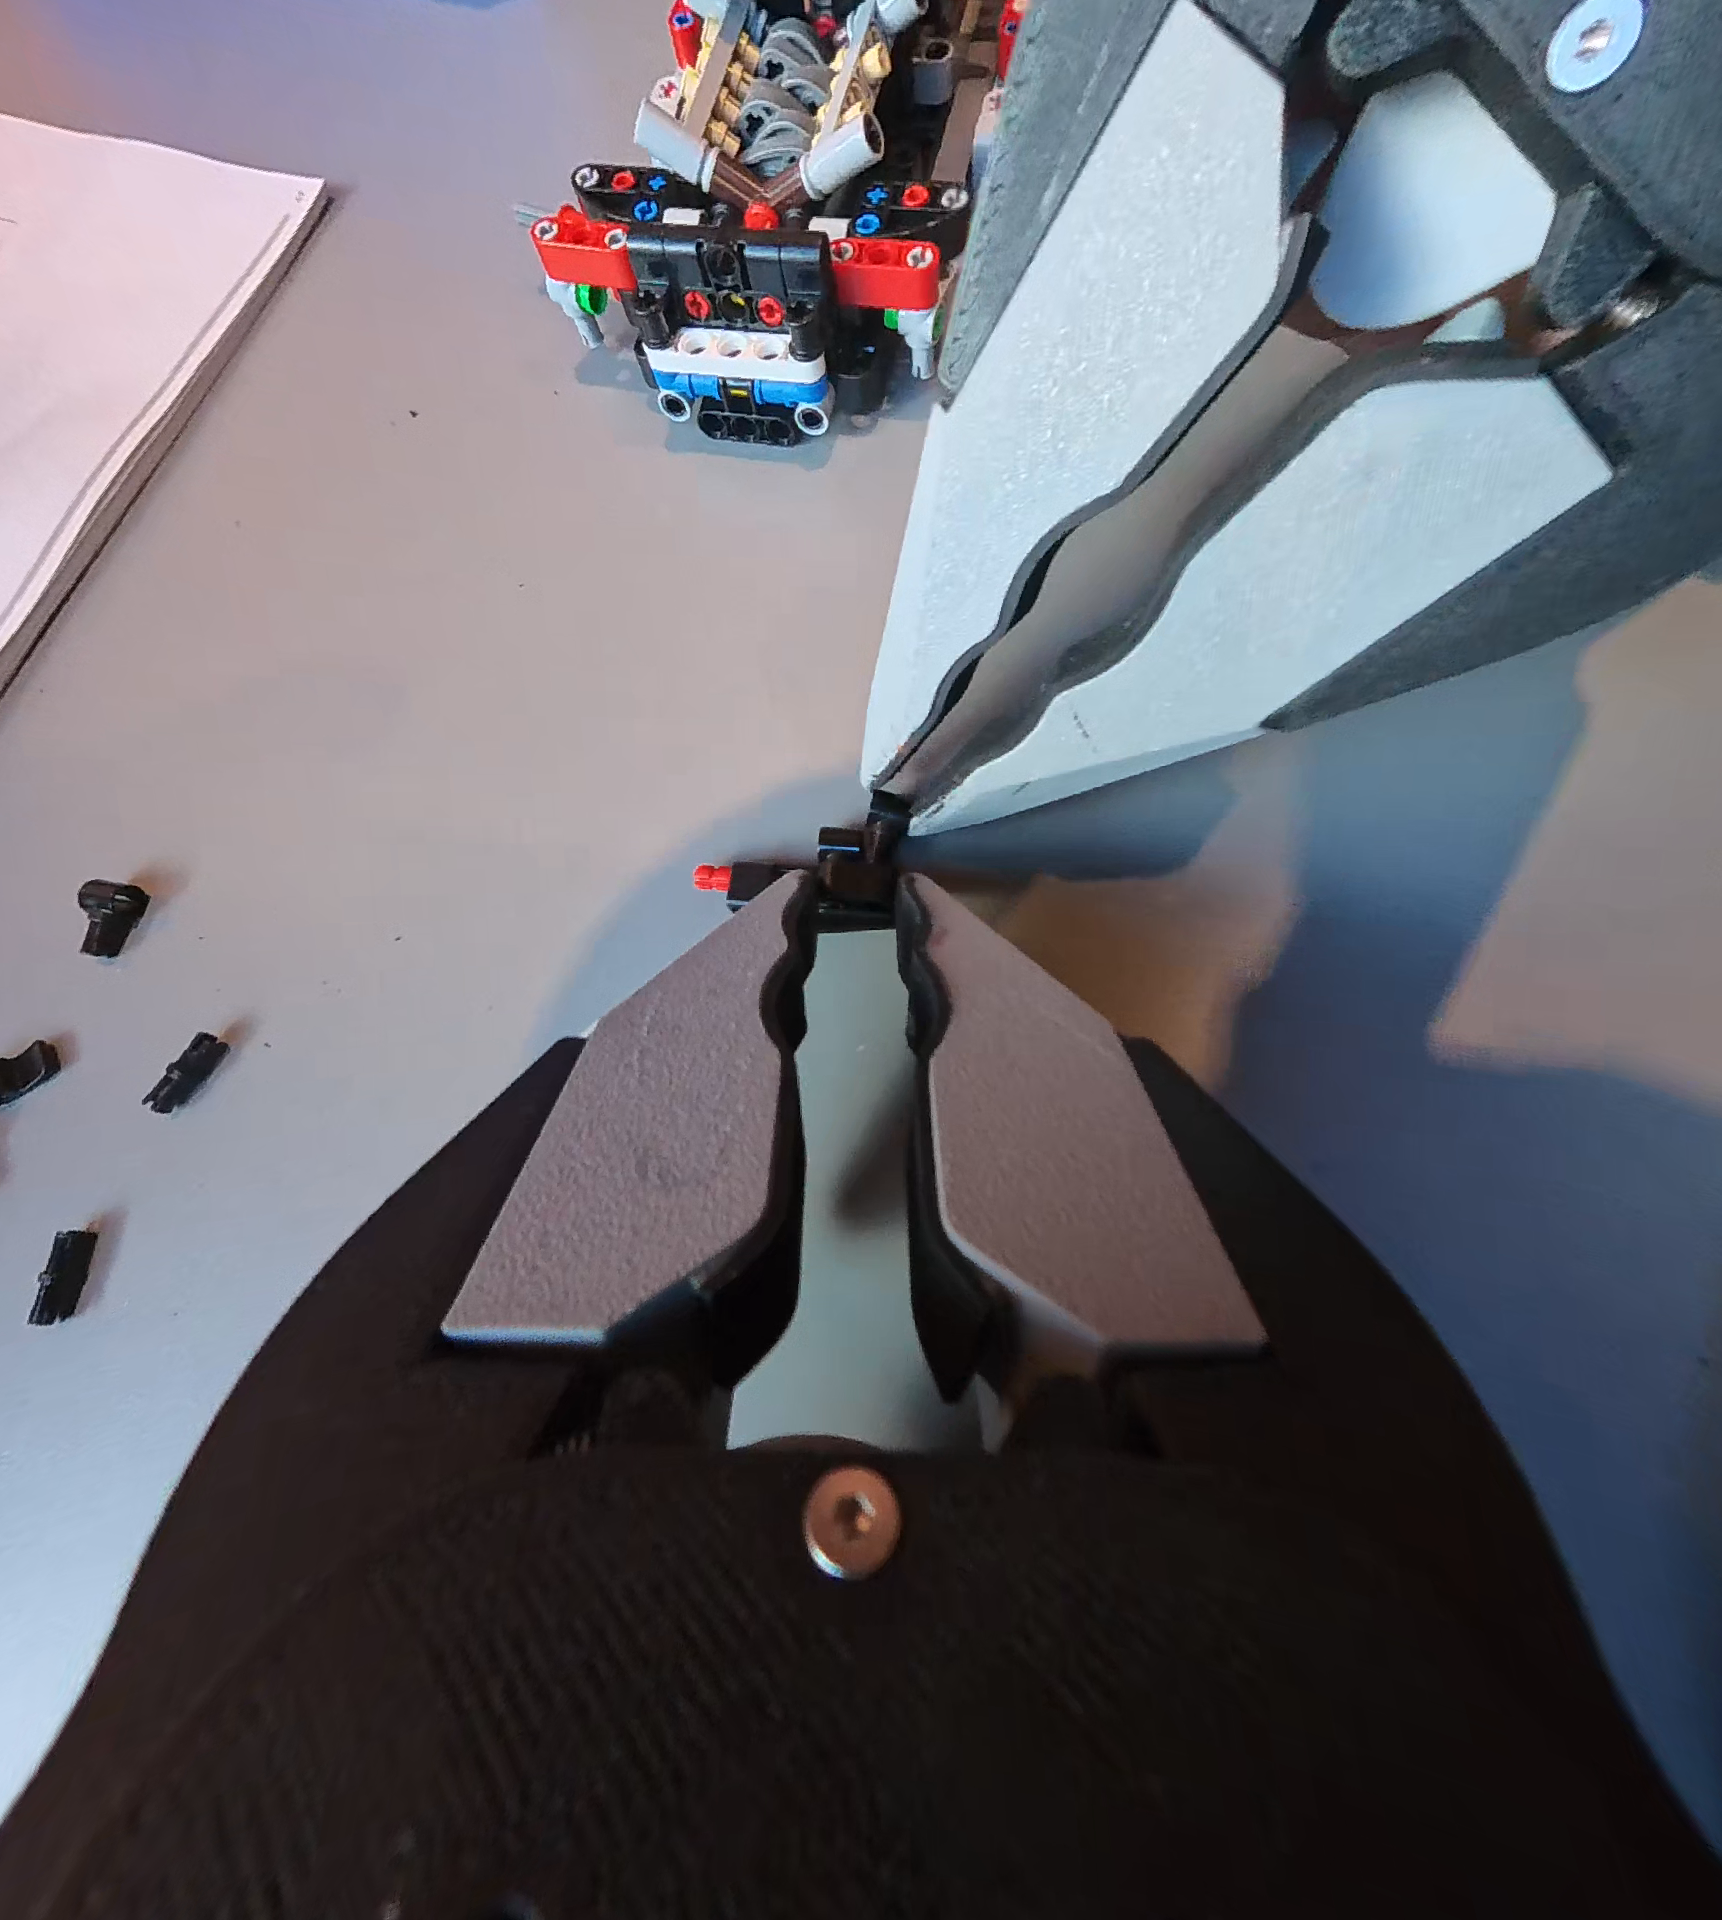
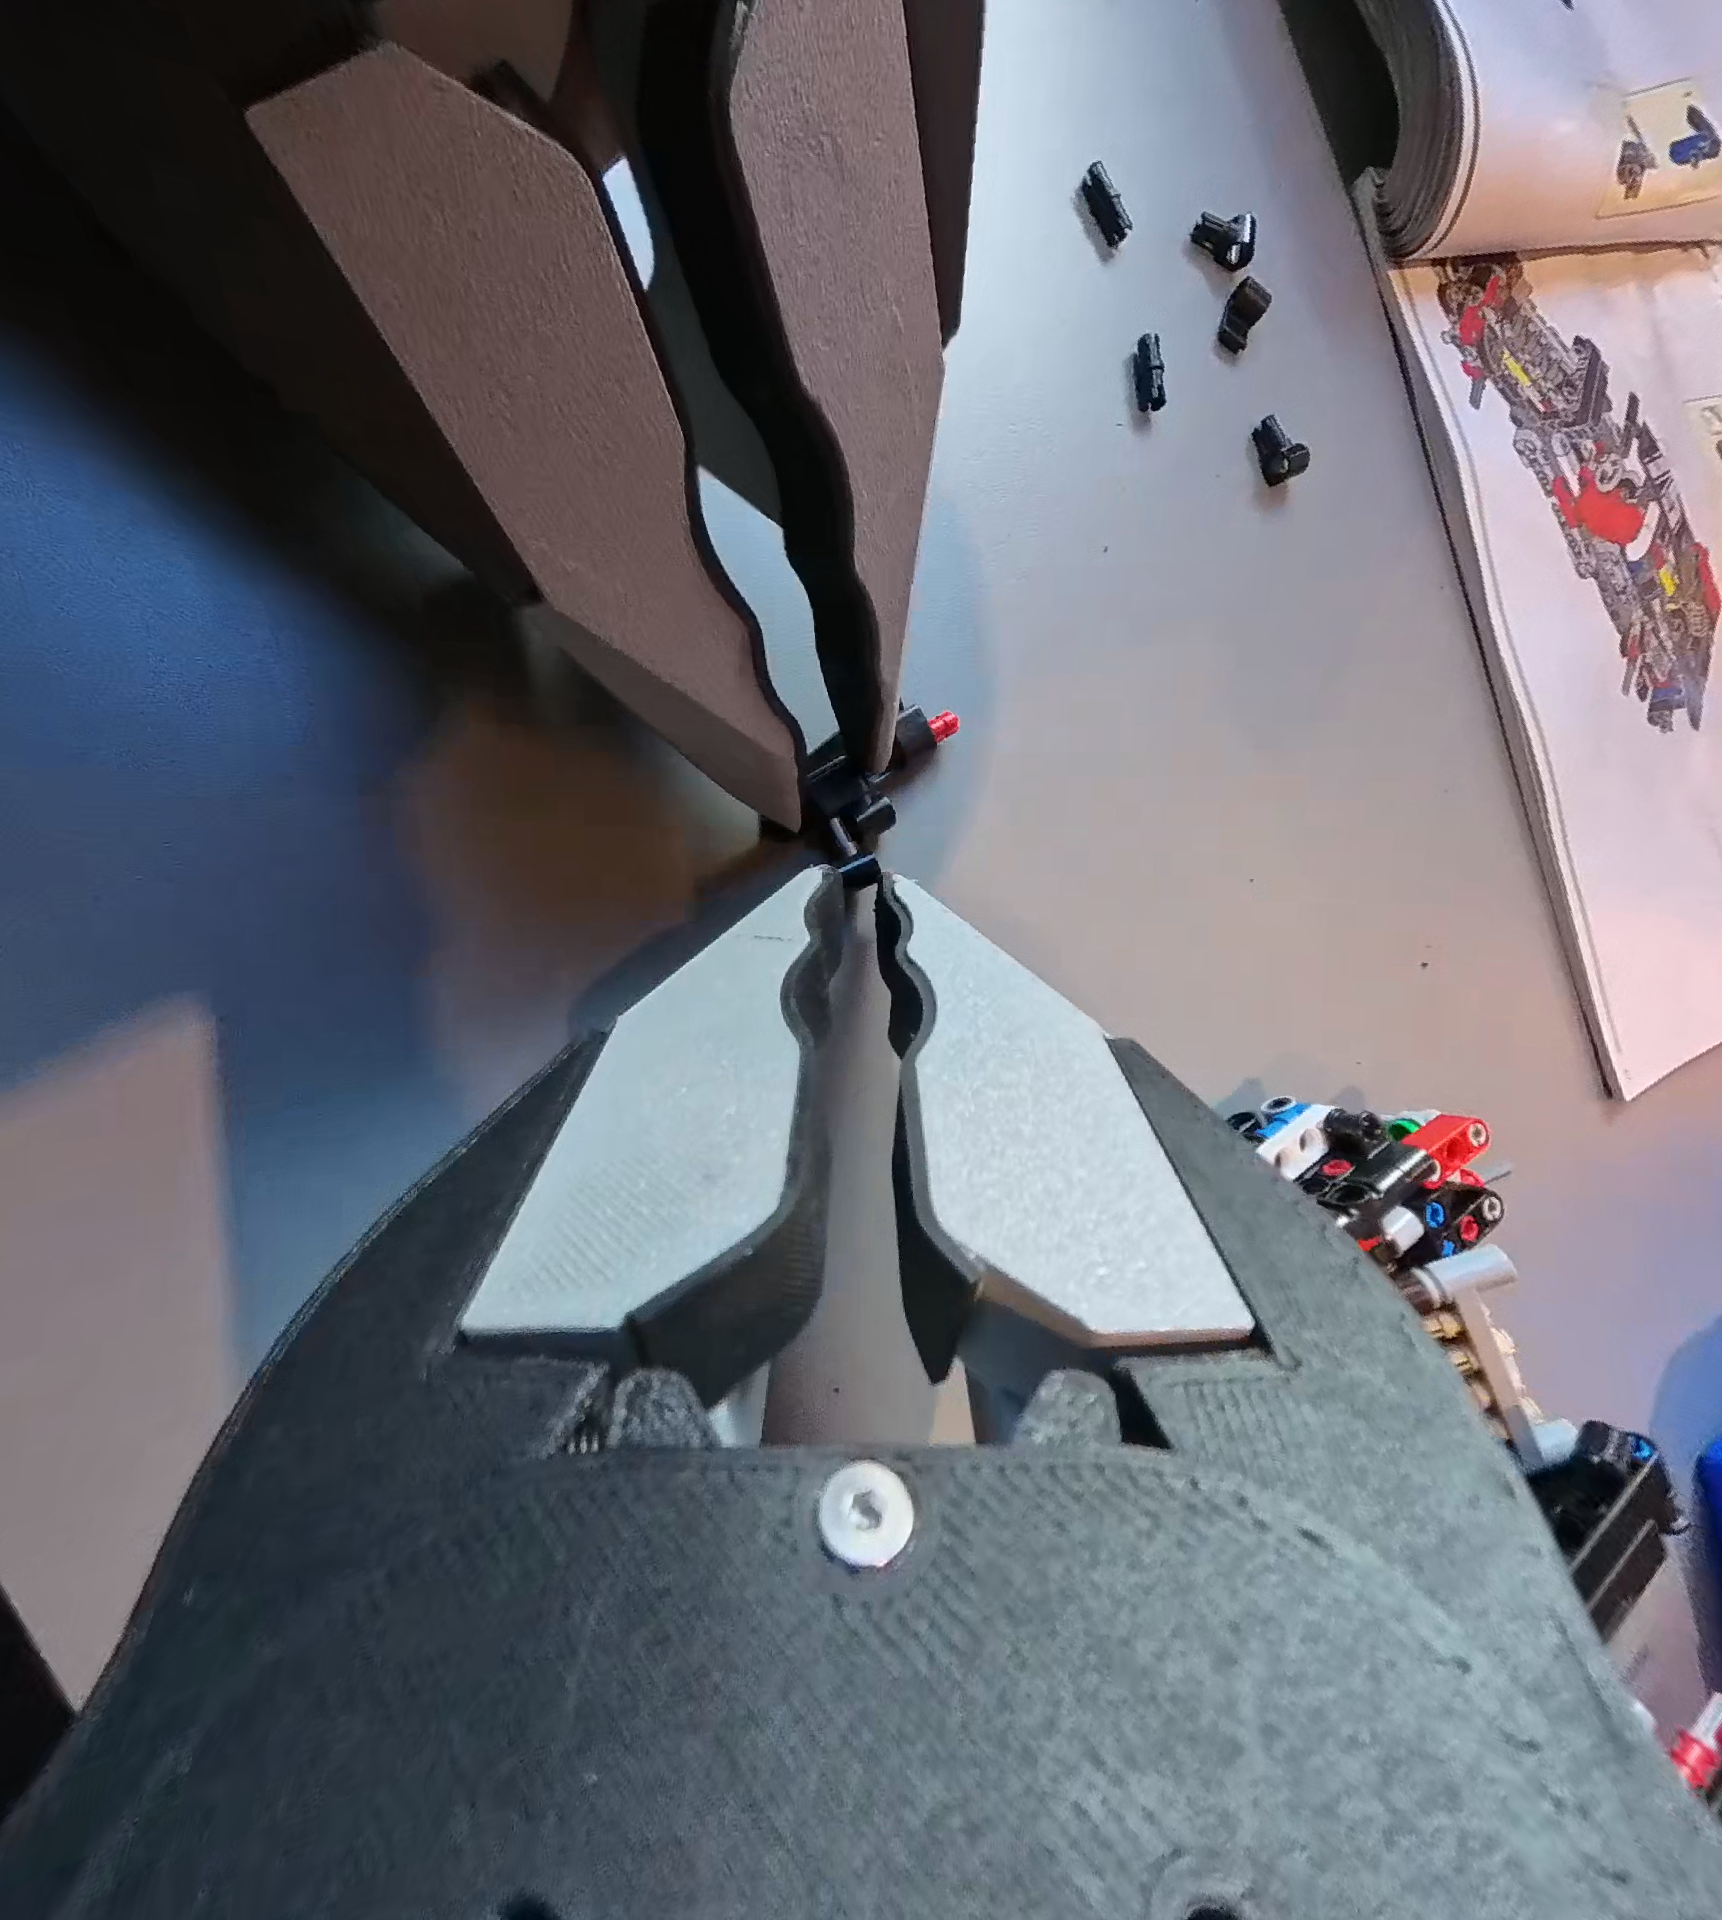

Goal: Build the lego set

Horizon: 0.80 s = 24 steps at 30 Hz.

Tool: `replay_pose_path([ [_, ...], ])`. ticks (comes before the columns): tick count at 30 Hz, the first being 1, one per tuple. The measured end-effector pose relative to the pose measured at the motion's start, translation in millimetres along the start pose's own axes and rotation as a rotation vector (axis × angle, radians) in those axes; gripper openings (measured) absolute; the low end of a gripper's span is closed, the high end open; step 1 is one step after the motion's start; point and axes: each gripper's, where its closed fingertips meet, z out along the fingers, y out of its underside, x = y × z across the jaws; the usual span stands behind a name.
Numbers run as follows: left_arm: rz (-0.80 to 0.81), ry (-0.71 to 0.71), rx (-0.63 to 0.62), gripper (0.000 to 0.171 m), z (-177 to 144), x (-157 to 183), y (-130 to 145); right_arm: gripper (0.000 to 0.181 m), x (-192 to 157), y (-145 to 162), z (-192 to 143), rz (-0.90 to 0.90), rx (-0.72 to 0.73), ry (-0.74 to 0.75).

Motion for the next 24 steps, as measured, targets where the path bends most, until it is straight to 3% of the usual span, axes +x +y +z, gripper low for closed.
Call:
replay_pose_path([
  [13,-0.012,0.020,0.001,0.012,0.4,1.2,-0.1,0.003,-3.7,1.3,-0.2,0.350,0.133,-0.183],
  [24,-0.017,0.011,-0.002,0.012,0.2,-0.4,0.2,0.003,-3.2,-0.2,0.5,0.448,0.129,-0.223],
])
